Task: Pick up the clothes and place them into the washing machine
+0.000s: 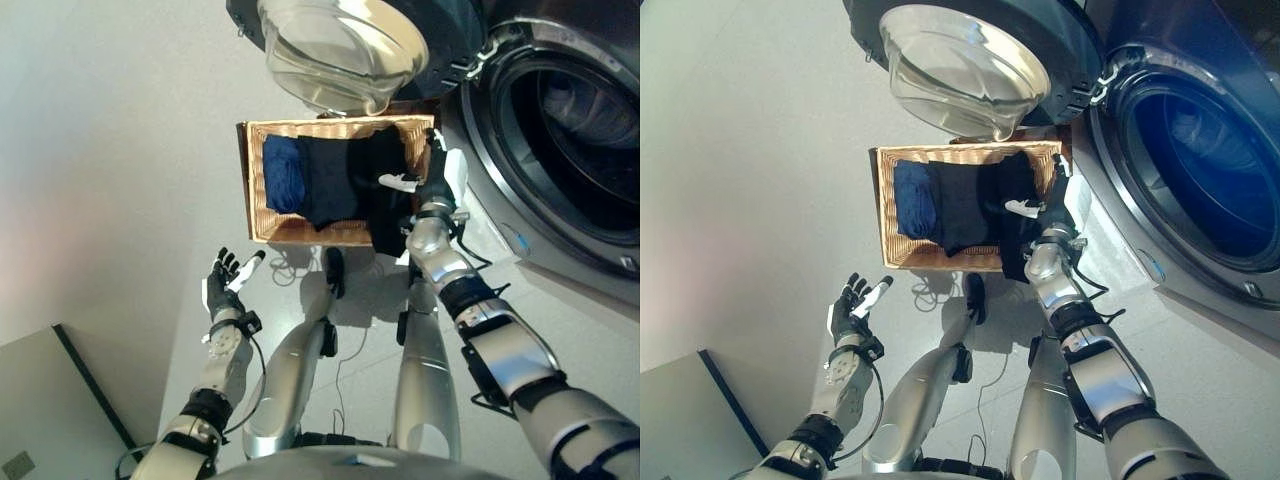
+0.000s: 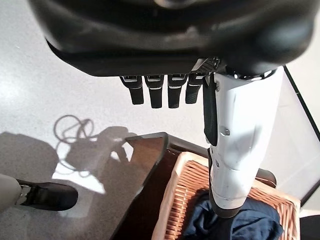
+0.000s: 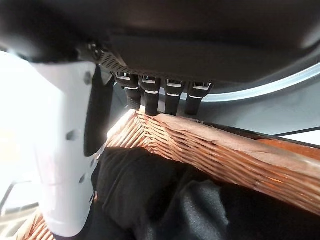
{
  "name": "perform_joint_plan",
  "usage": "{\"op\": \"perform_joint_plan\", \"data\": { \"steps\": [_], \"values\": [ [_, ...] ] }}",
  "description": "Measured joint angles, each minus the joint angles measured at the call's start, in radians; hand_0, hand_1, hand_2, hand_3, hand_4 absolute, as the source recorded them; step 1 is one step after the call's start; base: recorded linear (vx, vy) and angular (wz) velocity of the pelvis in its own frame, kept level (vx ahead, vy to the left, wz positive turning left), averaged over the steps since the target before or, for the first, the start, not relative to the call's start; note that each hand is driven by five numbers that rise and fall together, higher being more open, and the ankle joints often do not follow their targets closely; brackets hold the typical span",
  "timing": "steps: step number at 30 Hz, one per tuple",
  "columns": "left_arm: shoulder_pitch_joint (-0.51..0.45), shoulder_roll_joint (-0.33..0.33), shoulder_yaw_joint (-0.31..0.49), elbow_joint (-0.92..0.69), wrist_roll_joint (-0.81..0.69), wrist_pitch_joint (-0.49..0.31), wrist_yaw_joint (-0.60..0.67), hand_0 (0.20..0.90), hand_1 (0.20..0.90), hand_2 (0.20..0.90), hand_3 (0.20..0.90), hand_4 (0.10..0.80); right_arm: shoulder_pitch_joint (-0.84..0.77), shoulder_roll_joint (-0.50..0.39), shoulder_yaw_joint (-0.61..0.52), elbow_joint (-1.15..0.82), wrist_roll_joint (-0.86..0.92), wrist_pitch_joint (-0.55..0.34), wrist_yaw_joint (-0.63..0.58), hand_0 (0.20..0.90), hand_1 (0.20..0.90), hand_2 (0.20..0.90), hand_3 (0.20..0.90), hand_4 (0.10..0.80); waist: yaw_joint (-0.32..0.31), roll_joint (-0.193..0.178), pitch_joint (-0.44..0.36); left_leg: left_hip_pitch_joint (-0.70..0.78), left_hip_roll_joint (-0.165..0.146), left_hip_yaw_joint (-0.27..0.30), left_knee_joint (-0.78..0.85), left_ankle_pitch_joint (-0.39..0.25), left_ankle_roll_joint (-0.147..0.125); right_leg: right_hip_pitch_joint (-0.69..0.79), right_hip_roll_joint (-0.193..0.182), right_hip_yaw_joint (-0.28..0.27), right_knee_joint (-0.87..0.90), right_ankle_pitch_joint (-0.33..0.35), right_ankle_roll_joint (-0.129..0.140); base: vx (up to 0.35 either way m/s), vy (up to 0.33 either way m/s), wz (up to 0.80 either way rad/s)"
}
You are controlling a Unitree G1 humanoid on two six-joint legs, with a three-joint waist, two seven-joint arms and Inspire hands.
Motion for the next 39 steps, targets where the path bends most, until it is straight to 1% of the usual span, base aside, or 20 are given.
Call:
{"op": "perform_joint_plan", "data": {
  "steps": [4, 8, 10, 13, 15, 17, 19, 22, 24, 27, 31, 37, 39],
  "values": [
    [-0.003, -0.001, 0.000, 0.018, 0.003, 0.001, 0.000, 0.900, 0.900, 0.900, 0.900, 0.800, 0.005, 0.000, -0.001, 0.023, 0.000, 0.001, 0.001, 0.900, 0.900, 0.900, 0.900, 0.800, 0.000, 0.000, 0.000, 0.017, 0.002, -0.006, 0.007, 0.000, 0.000, 0.022, -0.001, -0.010, 0.007, -0.003, -0.004, 0.044, -0.003, 0.06],
    [-0.009, -0.001, 0.001, 0.081, 0.010, 0.005, 0.001, 0.900, 0.900, 0.900, 0.900, 0.800, 0.029, 0.009, -0.004, 0.049, 0.001, 0.003, 0.003, 0.900, 0.900, 0.900, 0.900, 0.800, 0.000, -0.001, -0.003, 0.063, 0.005, -0.011, 0.006, -0.003, -0.001, 0.071, 0.001, -0.014, 0.006, -0.009, -0.006, 0.059, -0.011, 0.00],
    [-0.015, -0.004, 0.018, 0.120, 0.022, 0.011, 0.001, 0.900, 0.900, 0.900, 0.900, 0.800, 0.048, 0.016, -0.004, 0.048, 0.001, 0.003, 0.004, 0.900, 0.900, 0.900, 0.900, 0.800, -0.001, -0.006, -0.006, 0.073, 0.008, -0.011, 0.006, -0.005, -0.001, 0.083, 0.003, -0.015, 0.006, -0.012, -0.005, 0.057, -0.020, -0.02],
    [-0.019, -0.007, 0.054, 0.167, 0.038, 0.027, 0.004, 0.900, 0.900, 0.900, 0.900, 0.800, 0.086, 0.032, -0.007, 0.049, 0.010, 0.004, 0.003, 0.900, 0.900, 0.900, 0.900, 0.800, -0.003, -0.024, -0.019, 0.084, 0.012, -0.020, 0.012, -0.005, -0.001, 0.096, 0.005, -0.021, 0.006, -0.016, -0.005, 0.063, -0.024, 0.02],
    [-0.019, -0.007, 0.072, 0.203, 0.048, 0.032, 0.004, 0.900, 0.900, 0.900, 0.900, 0.800, 0.114, 0.043, -0.015, 0.049, 0.020, 0.005, 0.003, 0.900, 0.900, 0.900, 0.900, 0.800, -0.003, -0.042, -0.035, 0.093, 0.014, -0.024, 0.013, -0.005, -0.001, 0.107, 0.007, -0.025, 0.006, -0.017, -0.006, 0.079, -0.031, 0.03],
    [-0.019, -0.004, 0.089, 0.256, 0.064, 0.047, 0.008, 0.900, 0.900, 0.900, 0.900, 0.800, 0.141, 0.053, -0.015, 0.050, 0.020, 0.005, 0.002, 0.900, 0.900, 0.900, 0.900, 0.800, -0.003, -0.072, -0.066, 0.094, 0.015, -0.024, 0.013, -0.006, -0.001, 0.108, 0.008, -0.026, 0.005, -0.018, -0.007, 0.061, -0.018, -0.01],
    [-0.019, -0.008, 0.098, 0.286, 0.077, 0.057, 0.008, 0.900, 0.900, 0.900, 0.900, 0.800, 0.155, 0.061, -0.016, 0.056, 0.021, 0.005, 0.001, 0.900, 0.900, 0.900, 0.900, 0.800, -0.004, -0.087, -0.078, 0.110, 0.015, -0.025, 0.012, -0.006, -0.001, 0.132, 0.007, -0.031, -0.005, -0.016, -0.009, 0.069, -0.008, 0.05],
    [-0.002, -0.006, 0.107, 0.313, 0.093, 0.070, 0.012, 0.900, 0.900, 0.900, 0.900, 0.800, 0.176, 0.075, -0.035, 0.057, 0.023, 0.004, -0.001, 0.900, 0.900, 0.900, 0.900, 0.800, -0.002, -0.103, -0.100, 0.142, 0.016, -0.030, 0.011, -0.013, 0.000, 0.175, 0.006, -0.036, -0.031, -0.017, -0.007, 0.068, -0.018, 0.00],
    [0.012, -0.005, 0.111, 0.327, 0.097, 0.071, 0.015, 0.900, 0.900, 0.900, 0.900, 0.800, 0.194, 0.084, -0.034, 0.043, 0.023, 0.002, -0.001, 0.900, 0.900, 0.900, 0.900, 0.800, -0.001, -0.116, -0.129, 0.142, 0.015, -0.030, 0.011, -0.016, 0.000, 0.177, 0.006, -0.036, -0.035, -0.017, -0.007, 0.019, -0.007, -0.02],
    [0.019, -0.004, 0.112, 0.328, 0.105, 0.077, 0.019, 0.900, 0.900, 0.900, 0.900, 0.800, 0.213, 0.094, -0.031, 0.004, 0.022, 0.002, 0.000, 0.900, 0.900, 0.900, 0.900, 0.800, -0.001, -0.128, -0.145, 0.142, 0.015, -0.030, 0.012, -0.017, 0.000, 0.181, 0.006, -0.037, -0.038, -0.016, -0.007, 0.000, 0.000, 0.00],
    [0.019, -0.005, 0.109, 0.328, 0.117, 0.077, 0.019, 0.900, 0.900, 0.900, 0.900, 0.800, 0.212, 0.097, -0.028, -0.004, 0.019, 0.001, 0.000, 0.900, 0.900, 0.900, 0.900, 0.800, 0.000, -0.133, -0.148, 0.145, 0.015, -0.030, 0.015, -0.019, 0.001, 0.192, 0.006, -0.039, -0.050, -0.012, -0.004, 0.004, -0.002, 0.02],
    [0.019, -0.006, 0.109, 0.328, 0.117, 0.077, 0.019, 0.900, 0.900, 0.900, 0.900, 0.800, 0.211, 0.097, 0.011, -0.028, -0.003, 0.002, 0.004, 0.900, 0.900, 0.900, 0.900, 0.800, 0.000, -0.133, -0.148, 0.144, 0.014, -0.029, 0.015, -0.022, 0.003, 0.194, 0.006, -0.039, -0.055, -0.008, -0.008, 0.000, 0.000, 0.00],
    [0.019, -0.006, 0.110, 0.328, 0.117, 0.077, 0.019, 0.900, 0.900, 0.900, 0.900, 0.800, 0.211, 0.102, 0.025, -0.037, -0.008, 0.003, 0.005, 0.900, 0.900, 0.900, 0.900, 0.800, 0.000, -0.134, -0.148, 0.144, 0.014, -0.030, 0.015, -0.023, 0.003, 0.195, 0.007, -0.039, -0.058, -0.006, -0.005, 0.000, 0.000, 0.00]
  ]
}}
